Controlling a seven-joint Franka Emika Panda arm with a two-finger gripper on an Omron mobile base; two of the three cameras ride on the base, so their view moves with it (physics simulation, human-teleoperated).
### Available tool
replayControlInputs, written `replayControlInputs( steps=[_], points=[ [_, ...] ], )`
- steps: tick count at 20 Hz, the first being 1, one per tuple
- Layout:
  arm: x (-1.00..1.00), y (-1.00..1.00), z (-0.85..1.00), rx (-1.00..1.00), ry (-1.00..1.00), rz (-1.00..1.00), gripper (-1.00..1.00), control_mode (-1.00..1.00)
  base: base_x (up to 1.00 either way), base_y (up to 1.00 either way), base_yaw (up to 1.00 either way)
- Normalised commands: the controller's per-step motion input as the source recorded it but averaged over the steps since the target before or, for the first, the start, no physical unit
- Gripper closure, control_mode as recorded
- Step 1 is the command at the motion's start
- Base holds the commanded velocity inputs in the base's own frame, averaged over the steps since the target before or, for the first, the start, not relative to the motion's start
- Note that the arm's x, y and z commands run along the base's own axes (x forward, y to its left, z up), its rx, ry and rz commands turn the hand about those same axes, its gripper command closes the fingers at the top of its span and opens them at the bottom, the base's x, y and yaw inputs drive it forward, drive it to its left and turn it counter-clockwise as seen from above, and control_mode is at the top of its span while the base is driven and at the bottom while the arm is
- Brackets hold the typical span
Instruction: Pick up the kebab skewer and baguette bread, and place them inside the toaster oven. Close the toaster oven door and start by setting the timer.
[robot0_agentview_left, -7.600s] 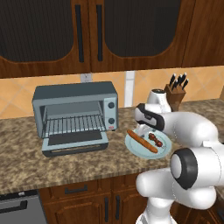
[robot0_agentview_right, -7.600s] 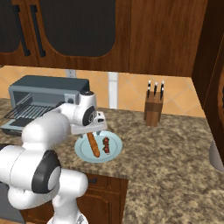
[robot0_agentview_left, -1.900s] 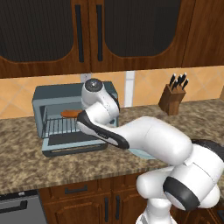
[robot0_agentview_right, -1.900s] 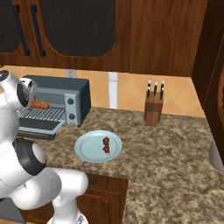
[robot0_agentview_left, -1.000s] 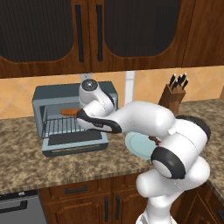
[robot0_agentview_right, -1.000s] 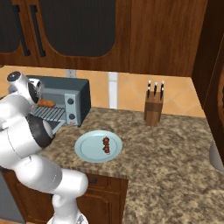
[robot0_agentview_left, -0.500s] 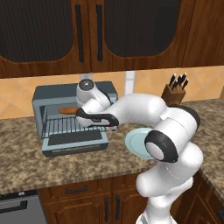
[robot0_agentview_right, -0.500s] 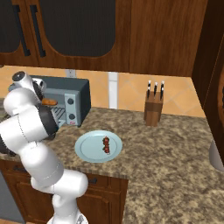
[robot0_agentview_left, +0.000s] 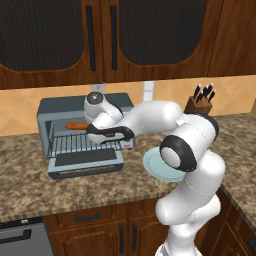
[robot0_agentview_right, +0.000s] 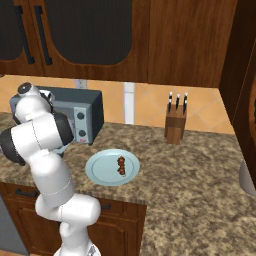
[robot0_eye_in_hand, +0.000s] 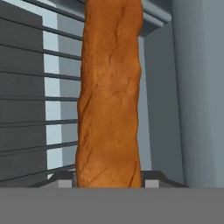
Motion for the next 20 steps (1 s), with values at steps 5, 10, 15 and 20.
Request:
replayControlInputs(
  steps=[5, 10, 15, 20],
  points=[
    [0.24, 0.04, -0.19, 0.0, 0.0, 0.0, 1.0, -1.0, 0.0, 0.0, 0.0],
    [0.29, 0.01, -0.16, 0.0, 0.0, 0.0, -1.0, -1.0, 0.0, 0.0, 0.0],
    [0.11, 0.01, -0.01, 0.0, 0.0, 0.0, -1.0, -1.0, 0.0, 0.0, 0.0],
    [0.07, 0.0, 0.0, 0.0, 0.0, 0.0, -1.0, -1.0, 0.0, 0.0, 0.0]
  ],
)
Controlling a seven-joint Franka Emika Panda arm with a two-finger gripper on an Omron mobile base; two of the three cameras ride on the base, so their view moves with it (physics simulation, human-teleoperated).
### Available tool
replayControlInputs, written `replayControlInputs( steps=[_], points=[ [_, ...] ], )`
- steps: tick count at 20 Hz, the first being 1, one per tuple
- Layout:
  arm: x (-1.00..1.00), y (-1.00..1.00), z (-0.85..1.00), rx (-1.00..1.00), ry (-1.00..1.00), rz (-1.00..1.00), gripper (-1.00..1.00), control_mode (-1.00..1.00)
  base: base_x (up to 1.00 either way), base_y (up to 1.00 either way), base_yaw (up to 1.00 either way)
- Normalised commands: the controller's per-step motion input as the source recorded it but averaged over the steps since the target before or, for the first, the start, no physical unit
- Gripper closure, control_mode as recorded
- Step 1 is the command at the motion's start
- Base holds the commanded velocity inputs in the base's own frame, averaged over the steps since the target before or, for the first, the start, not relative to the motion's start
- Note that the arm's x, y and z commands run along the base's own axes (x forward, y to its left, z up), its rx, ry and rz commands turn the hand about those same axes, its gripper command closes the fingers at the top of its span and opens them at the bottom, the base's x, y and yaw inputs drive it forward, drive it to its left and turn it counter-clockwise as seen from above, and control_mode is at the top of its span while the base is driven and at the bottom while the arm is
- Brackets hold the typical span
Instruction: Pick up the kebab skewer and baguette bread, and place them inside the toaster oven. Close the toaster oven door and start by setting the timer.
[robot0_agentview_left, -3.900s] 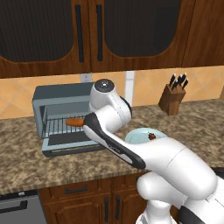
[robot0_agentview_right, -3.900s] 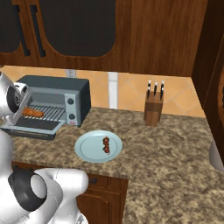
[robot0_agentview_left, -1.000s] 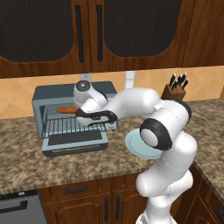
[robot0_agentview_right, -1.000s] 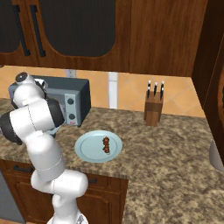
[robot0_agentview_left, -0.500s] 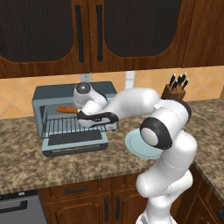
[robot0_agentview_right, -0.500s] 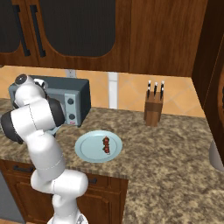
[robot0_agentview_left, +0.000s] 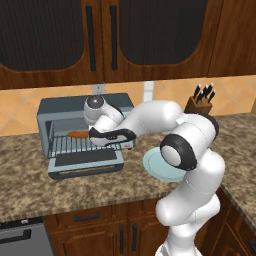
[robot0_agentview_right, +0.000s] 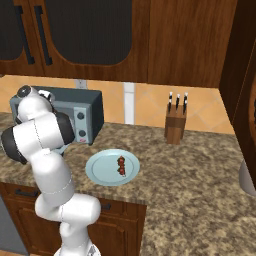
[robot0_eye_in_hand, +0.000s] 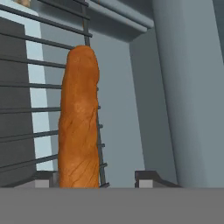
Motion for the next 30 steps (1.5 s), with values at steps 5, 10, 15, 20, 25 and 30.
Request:
replayControlInputs(
  steps=[5, 10, 15, 20, 25, 30],
  points=[
    [0.09, 0.01, 0.0, 0.0, 0.0, 0.0, -1.0, -1.0, 0.0, 0.0, 0.0],
    [-0.59, -0.12, 0.0, 0.0, 0.01, -0.04, -1.0, -1.0, 0.0, 0.0, 0.0],
    [-0.68, -0.61, 0.25, 0.01, 0.01, -0.22, -1.0, -1.0, 0.0, 0.0, 0.0],
    [-0.49, -0.81, 0.46, 0.05, 0.07, -0.35, -1.0, -1.0, 0.0, 0.0, 0.0],
    [-0.75, -0.93, 0.28, 0.1, 0.1, -0.4, -1.0, -1.0, 0.0, 0.0, 0.0],
    [-0.63, -1.0, 0.13, 0.09, 0.07, -0.44, -1.0, -1.0, 0.0, 0.0, 0.0]
  ],
)
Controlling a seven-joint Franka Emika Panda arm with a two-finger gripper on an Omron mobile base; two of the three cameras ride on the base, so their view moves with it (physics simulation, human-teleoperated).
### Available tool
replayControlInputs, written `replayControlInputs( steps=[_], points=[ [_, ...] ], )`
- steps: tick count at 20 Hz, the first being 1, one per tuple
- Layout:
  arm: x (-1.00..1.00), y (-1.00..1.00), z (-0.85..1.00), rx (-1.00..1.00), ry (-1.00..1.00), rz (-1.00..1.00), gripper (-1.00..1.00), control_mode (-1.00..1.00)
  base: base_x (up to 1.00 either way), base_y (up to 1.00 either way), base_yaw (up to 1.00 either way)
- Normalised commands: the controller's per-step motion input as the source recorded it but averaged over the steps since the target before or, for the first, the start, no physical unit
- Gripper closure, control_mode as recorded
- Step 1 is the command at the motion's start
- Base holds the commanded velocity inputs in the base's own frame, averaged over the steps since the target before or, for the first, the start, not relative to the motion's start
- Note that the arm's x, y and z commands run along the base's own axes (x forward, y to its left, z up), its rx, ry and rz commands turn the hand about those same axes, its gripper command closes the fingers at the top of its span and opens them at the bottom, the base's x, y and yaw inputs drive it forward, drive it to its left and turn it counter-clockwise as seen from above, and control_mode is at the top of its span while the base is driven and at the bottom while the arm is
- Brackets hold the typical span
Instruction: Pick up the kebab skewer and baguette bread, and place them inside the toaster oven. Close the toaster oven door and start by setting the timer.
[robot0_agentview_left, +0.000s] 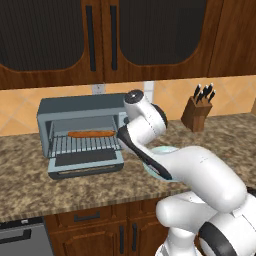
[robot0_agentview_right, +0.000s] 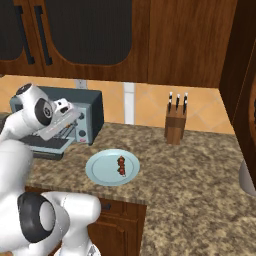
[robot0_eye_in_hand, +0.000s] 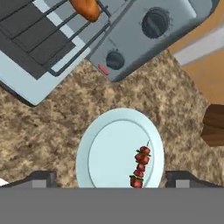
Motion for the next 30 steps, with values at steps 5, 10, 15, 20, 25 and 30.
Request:
replayControlInputs(
  steps=[5, 10, 15, 20, 25, 30],
  points=[
    [-0.09, -0.6, 0.2, 0.01, 0.18, -0.43, -1.0, -1.0, 0.0, 0.0, 0.0],
    [0.44, -0.32, 0.08, 0.01, 0.16, -0.19, -1.0, -1.0, 0.0, 0.0, 0.0],
    [0.22, -0.28, -0.22, 0.04, 0.08, 0.0, -1.0, -1.0, 0.0, 0.0, 0.0],
    [0.02, -0.4, -0.57, 0.09, 0.05, -0.03, -1.0, -1.0, 0.0, 0.0, 0.0],
    [0.01, -0.42, -0.49, 0.11, 0.04, -0.03, -1.0, -1.0, 0.0, 0.0, 0.0],
    [0.16, -0.32, -0.4, 0.05, 0.0, -0.03, -1.0, -1.0, 0.0, 0.0, 0.0]
  ],
)
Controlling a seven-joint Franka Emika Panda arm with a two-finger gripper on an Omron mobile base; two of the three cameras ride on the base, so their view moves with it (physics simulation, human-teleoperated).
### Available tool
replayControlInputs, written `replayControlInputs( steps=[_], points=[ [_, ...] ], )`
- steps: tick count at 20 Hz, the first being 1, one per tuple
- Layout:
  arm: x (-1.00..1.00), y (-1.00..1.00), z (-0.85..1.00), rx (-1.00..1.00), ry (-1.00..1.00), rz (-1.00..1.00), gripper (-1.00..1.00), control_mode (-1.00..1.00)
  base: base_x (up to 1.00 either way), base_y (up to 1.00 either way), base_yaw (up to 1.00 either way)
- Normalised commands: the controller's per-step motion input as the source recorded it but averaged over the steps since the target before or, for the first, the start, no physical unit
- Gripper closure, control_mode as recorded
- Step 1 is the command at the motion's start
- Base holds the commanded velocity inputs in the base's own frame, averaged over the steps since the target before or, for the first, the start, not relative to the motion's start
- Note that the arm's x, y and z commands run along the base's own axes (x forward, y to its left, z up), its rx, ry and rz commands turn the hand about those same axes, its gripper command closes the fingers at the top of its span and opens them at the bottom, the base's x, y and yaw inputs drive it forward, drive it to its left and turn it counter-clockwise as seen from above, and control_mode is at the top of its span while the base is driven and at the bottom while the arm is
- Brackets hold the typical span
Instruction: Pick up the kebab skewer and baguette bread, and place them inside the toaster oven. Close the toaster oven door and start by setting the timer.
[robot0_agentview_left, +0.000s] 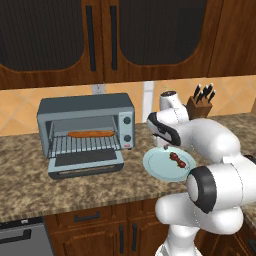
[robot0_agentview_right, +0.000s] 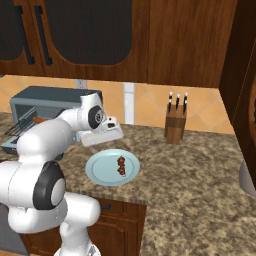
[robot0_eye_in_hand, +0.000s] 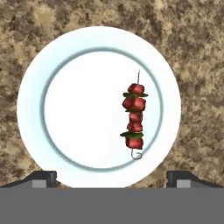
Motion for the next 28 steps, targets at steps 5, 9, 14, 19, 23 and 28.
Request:
replayControlInputs(
  steps=[5, 9, 14, 19, 23, 28],
  points=[
    [0.25, -0.07, -0.33, 0.0, 0.0, 0.0, -1.0, -1.0, 0.0, 0.0, 0.0],
    [0.19, -0.04, -0.25, 0.0, 0.0, 0.0, -1.0, -1.0, 0.0, 0.0, 0.0],
    [0.14, -0.28, -0.33, 0.0, 0.0, 0.0, -1.0, -1.0, 0.0, 0.0, 0.0],
    [0.19, -0.21, -0.37, 0.0, 0.0, 0.0, -1.0, -1.0, 0.0, 0.0, 0.0],
    [0.28, -0.01, -0.25, 0.0, 0.0, 0.0, -1.0, -1.0, 0.0, 0.0, 0.0],
    [0.19, -0.06, -0.29, 0.0, 0.0, 0.0, -1.0, -1.0, 0.0, 0.0, 0.0]
  ],
)
